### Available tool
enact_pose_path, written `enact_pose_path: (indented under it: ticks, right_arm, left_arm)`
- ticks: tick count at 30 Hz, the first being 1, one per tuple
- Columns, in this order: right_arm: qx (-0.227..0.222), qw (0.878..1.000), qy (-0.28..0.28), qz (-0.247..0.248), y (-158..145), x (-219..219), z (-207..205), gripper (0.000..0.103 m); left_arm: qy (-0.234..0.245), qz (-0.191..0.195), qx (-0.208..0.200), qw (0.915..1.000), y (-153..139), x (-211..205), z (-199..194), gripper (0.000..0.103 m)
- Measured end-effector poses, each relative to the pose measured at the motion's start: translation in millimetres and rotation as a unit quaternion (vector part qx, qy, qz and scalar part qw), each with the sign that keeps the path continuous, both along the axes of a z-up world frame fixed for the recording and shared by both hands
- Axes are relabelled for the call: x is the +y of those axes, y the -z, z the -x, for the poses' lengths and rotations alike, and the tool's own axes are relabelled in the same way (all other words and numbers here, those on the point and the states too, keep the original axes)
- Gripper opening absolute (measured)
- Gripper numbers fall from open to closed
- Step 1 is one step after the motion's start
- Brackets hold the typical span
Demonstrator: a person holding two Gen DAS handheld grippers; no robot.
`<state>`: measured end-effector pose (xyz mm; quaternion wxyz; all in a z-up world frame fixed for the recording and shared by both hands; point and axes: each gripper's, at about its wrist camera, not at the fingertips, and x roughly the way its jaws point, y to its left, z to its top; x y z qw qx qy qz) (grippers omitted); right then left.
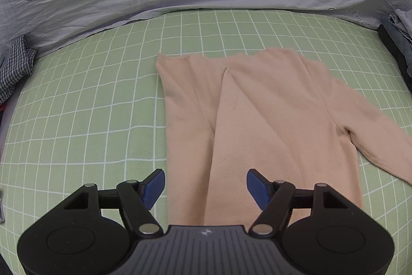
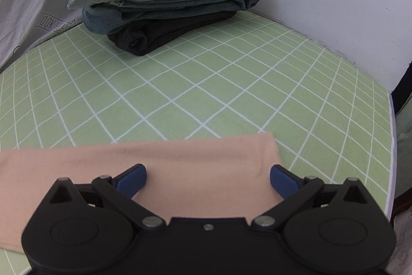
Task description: Fold clothes
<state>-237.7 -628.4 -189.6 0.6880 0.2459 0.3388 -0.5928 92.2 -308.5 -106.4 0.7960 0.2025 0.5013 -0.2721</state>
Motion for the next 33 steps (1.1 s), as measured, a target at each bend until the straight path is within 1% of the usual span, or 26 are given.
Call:
enact_pose_path:
  ticks: [1, 3, 5, 8, 12, 17, 20, 21, 23, 25, 26, 27, 28, 29, 30, 31, 33]
  right_arm:
    - [0.004, 1.000, 0.003, 0.005, 1.8, -0.8, 2.6, 0.103]
    - [-0.002, 1.000, 0.007, 0.010, 3.1, -0.2, 7.3, 0.103]
    - [-0.018, 1.000, 0.019, 0.010, 4.4, 2.0, 11.9, 0.103]
    - [-0.027, 0.999, 0.022, 0.016, 6.3, 5.4, 14.3, 0.103]
    - [-0.036, 0.999, 0.021, 0.021, 7.8, 12.0, 17.2, 0.103]
    - [-0.042, 0.999, 0.017, 0.028, 9.6, 24.0, 21.6, 0.103]
    - [-0.048, 0.998, 0.011, 0.028, 9.7, 28.3, 24.3, 0.103]
    - [-0.055, 0.998, 0.010, 0.028, 7.9, 28.3, 26.0, 0.102]
    - [-0.071, 0.997, 0.010, 0.026, 4.4, 28.2, 29.3, 0.092]
    - [-0.086, 0.996, 0.010, 0.025, 0.9, 28.2, 32.7, 0.067]
    - [-0.100, 0.995, 0.014, 0.023, -0.7, 28.2, 34.6, 0.060]
    - [-0.109, 0.994, 0.024, 0.018, -2.0, 27.1, 35.6, 0.048]
    - [-0.118, 0.992, 0.033, 0.013, -3.3, 26.1, 36.7, 0.034]
    - [-0.153, 0.987, 0.045, -0.002, -1.8, 24.0, 40.0, 0.024]
    - [-0.187, 0.980, 0.058, -0.017, -0.3, 21.9, 43.4, 0.017]
    - [-0.221, 0.972, 0.070, -0.032, 1.2, 19.8, 46.8, 0.016]
    - [-0.289, 0.951, 0.094, -0.062, 4.1, 15.6, 53.5, 0.013]
  left_arm:
    - [0.004, -0.003, 0.002, 1.0000, 3.1, -2.7, 0.7, 0.071]
    - [0.010, -0.013, 0.008, 0.9998, 7.3, -5.3, 4.5, 0.071]
    - [0.018, -0.019, 0.011, 0.9996, 8.9, -5.0, 10.3, 0.071]
    - [0.029, -0.015, 0.011, 0.9994, 7.0, -1.2, 17.8, 0.071]
    - [0.030, 0.000, 0.015, 0.9994, 2.2, 1.1, 23.9, 0.071]
    - [0.052, 0.004, -0.008, 0.9986, -7.4, 0.5, 35.6, 0.071]
    - [0.053, 0.002, -0.011, 0.9985, -9.0, 1.4, 38.1, 0.071]
    - [0.053, 0.003, -0.011, 0.9985, -9.3, 2.0, 38.3, 0.071]
    - [0.051, 0.003, -0.010, 0.9987, -9.6, 2.7, 38.8, 0.071]
    - [0.049, 0.004, -0.010, 0.9987, -9.9, 3.3, 39.5, 0.071]
    - [0.049, 0.003, -0.011, 0.9987, -10.0, 3.5, 39.7, 0.071]
    - [0.049, 0.004, -0.011, 0.9987, -10.2, 4.0, 40.0, 0.071]
    - [0.050, 0.006, -0.011, 0.9987, -10.5, 4.7, 40.3, 0.071]
    - [0.049, 0.007, -0.011, 0.9987, -10.8, 5.1, 40.1, 0.071]
    - [0.049, 0.008, -0.011, 0.9987, -11.0, 6.5, 39.7, 0.071]
    - [0.048, 0.009, -0.012, 0.9987, -11.3, 7.4, 39.4, 0.071]
    - [0.044, 0.011, -0.012, 0.9989, -11.7, 9.5, 38.1, 0.071]
